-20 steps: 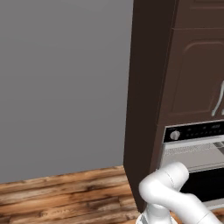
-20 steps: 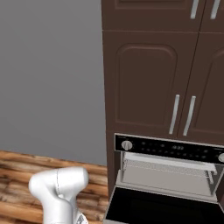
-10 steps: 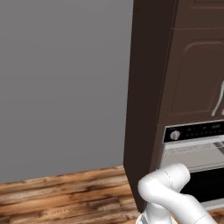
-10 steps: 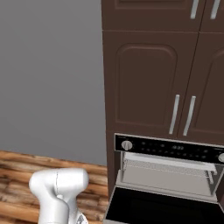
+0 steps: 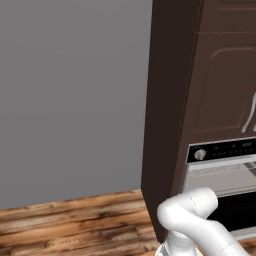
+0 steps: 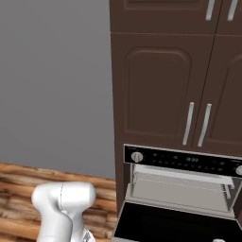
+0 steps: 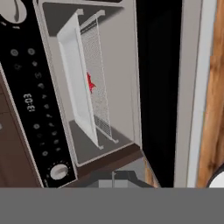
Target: Take the fish from the oven and place it on the plate on the counter.
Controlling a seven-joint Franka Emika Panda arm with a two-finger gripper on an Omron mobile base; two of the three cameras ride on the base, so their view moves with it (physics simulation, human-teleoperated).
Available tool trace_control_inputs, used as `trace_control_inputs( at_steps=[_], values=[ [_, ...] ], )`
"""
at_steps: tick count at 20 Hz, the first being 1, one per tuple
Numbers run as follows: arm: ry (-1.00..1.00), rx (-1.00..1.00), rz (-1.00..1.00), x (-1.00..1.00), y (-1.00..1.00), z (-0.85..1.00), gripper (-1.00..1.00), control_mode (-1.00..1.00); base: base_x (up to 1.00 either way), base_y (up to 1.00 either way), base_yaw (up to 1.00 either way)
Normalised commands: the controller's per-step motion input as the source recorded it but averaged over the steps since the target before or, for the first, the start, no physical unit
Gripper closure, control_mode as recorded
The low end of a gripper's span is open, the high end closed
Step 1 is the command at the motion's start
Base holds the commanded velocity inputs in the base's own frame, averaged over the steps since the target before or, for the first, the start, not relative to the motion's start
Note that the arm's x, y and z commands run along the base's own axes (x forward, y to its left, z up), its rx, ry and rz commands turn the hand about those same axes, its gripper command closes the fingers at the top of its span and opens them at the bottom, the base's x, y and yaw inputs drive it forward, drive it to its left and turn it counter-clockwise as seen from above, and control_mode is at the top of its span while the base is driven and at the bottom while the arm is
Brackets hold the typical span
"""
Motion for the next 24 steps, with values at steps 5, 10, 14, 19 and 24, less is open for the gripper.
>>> trace_control_inputs(
  at_steps=[5,10,14,19,24],
  values=[
    [0.00,0.00,0.00,0.36,0.00,0.65,1.00,-1.00,0.00,0.00,0.00],
    [0.08,-0.03,-0.06,0.68,0.04,0.40,1.00,-1.00,0.00,0.00,0.00],
    [0.08,-0.01,-0.09,0.77,0.15,-0.09,1.00,-1.00,0.00,0.00,0.00],
    [0.02,0.00,-0.08,0.87,0.16,-0.52,1.00,-1.00,0.00,0.00,0.00],
    [0.00,0.05,-0.07,0.52,0.06,-0.55,-1.00,-1.00,0.00,0.00,0.00]
  ],
)
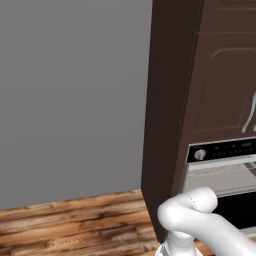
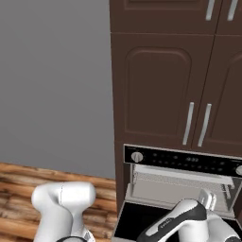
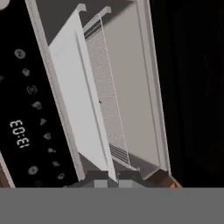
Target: Take the fish from the oven and place it on the plate on the counter.
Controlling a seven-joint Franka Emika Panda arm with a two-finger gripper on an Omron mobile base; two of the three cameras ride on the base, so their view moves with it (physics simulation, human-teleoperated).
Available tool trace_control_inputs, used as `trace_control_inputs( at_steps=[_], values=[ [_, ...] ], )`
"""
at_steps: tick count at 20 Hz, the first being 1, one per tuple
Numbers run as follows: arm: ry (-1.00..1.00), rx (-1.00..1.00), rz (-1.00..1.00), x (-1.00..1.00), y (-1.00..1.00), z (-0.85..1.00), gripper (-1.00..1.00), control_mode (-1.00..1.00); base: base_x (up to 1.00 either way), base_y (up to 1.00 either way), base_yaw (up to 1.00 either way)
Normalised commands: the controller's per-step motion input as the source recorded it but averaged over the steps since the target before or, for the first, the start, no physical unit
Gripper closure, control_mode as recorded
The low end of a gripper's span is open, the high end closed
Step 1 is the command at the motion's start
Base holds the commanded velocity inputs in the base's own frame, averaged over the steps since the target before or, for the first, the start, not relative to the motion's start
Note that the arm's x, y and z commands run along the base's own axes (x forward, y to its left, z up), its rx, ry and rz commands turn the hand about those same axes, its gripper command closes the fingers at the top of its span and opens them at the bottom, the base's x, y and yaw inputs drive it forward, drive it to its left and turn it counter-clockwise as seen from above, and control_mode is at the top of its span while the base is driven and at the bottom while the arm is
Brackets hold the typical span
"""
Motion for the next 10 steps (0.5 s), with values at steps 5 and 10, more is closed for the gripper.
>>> trace_control_inputs(
  at_steps=[5,10],
  values=[
    [0.00,0.09,-0.03,0.32,0.03,-0.49,-1.00,-1.00,0.00,0.00,0.00],
    [0.00,0.18,-0.06,0.40,0.00,-0.24,-1.00,-1.00,0.00,0.00,0.00]
  ],
)
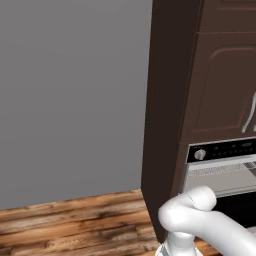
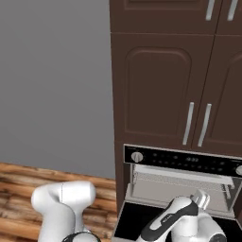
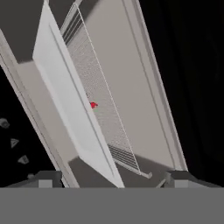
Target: Take the fish from the oven and place it on the plate on the counter.
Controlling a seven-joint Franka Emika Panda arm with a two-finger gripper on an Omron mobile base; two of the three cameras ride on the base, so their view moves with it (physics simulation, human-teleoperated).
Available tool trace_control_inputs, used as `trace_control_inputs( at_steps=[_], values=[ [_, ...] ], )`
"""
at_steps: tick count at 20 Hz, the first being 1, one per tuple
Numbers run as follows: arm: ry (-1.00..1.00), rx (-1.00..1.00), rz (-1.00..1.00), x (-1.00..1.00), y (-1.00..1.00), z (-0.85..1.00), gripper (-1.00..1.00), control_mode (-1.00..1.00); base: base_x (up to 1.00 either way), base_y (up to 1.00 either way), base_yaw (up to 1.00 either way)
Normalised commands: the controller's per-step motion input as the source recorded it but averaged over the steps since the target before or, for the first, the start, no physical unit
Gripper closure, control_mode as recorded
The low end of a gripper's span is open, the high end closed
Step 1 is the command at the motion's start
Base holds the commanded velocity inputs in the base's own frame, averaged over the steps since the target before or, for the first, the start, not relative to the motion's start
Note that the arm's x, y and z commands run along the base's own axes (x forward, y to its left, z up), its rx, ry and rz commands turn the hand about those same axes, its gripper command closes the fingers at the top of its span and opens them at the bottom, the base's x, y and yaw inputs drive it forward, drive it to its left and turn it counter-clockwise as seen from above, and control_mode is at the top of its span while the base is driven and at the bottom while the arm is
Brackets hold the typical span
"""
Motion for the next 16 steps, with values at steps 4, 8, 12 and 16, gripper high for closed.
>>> trace_control_inputs(
  at_steps=[4,8,12,16],
  values=[
    [-0.01,0.38,-0.10,0.58,-0.04,-0.13,-1.00,-1.00,0.00,0.00,0.00],
    [0.00,0.48,-0.13,0.65,-0.10,-0.20,-1.00,-1.00,0.00,0.00,0.00],
    [0.05,0.52,-0.14,0.48,-0.06,-0.45,-1.00,-1.00,0.00,0.00,0.00],
    [0.17,0.38,-0.13,0.20,0.00,-0.78,-1.00,-1.00,0.00,0.00,0.00]
  ],
)
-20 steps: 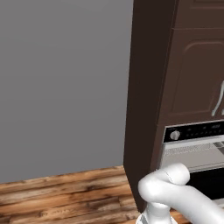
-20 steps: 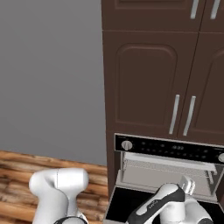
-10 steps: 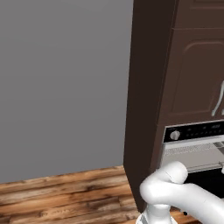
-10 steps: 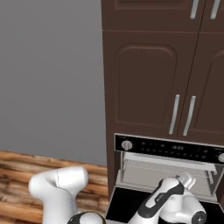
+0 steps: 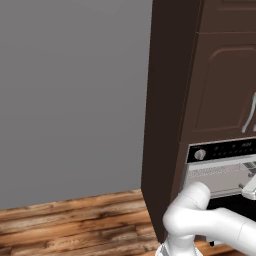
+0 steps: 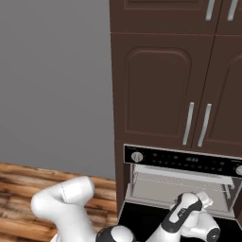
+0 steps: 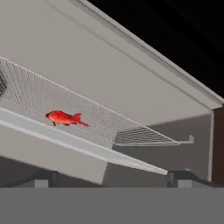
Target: Take the fish from the oven and place it on the plate on the counter.
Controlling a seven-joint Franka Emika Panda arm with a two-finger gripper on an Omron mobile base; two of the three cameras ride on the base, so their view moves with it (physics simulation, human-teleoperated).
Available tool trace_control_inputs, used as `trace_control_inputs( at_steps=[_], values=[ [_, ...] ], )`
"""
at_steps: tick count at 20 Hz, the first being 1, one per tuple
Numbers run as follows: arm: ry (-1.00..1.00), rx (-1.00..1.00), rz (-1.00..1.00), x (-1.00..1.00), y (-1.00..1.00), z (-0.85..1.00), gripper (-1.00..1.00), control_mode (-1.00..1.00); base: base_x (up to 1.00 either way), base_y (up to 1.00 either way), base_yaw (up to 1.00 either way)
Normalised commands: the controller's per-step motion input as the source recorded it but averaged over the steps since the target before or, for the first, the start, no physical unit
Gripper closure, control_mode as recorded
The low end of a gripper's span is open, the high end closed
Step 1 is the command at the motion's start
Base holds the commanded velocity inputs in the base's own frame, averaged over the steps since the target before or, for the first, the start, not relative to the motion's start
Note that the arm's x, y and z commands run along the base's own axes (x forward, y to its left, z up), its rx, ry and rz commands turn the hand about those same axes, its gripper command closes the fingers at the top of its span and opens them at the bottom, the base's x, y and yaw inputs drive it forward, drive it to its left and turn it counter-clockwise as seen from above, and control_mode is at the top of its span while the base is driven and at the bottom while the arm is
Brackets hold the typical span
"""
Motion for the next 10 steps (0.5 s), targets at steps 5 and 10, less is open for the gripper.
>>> trace_control_inputs(
  at_steps=[5,10],
  values=[
    [0.20,0.24,-0.15,0.27,0.00,-0.61,-1.00,-1.00,0.00,0.00,0.00],
    [0.02,0.05,-0.18,0.50,-0.01,-0.02,-1.00,-1.00,0.00,0.00,0.00]
  ],
)
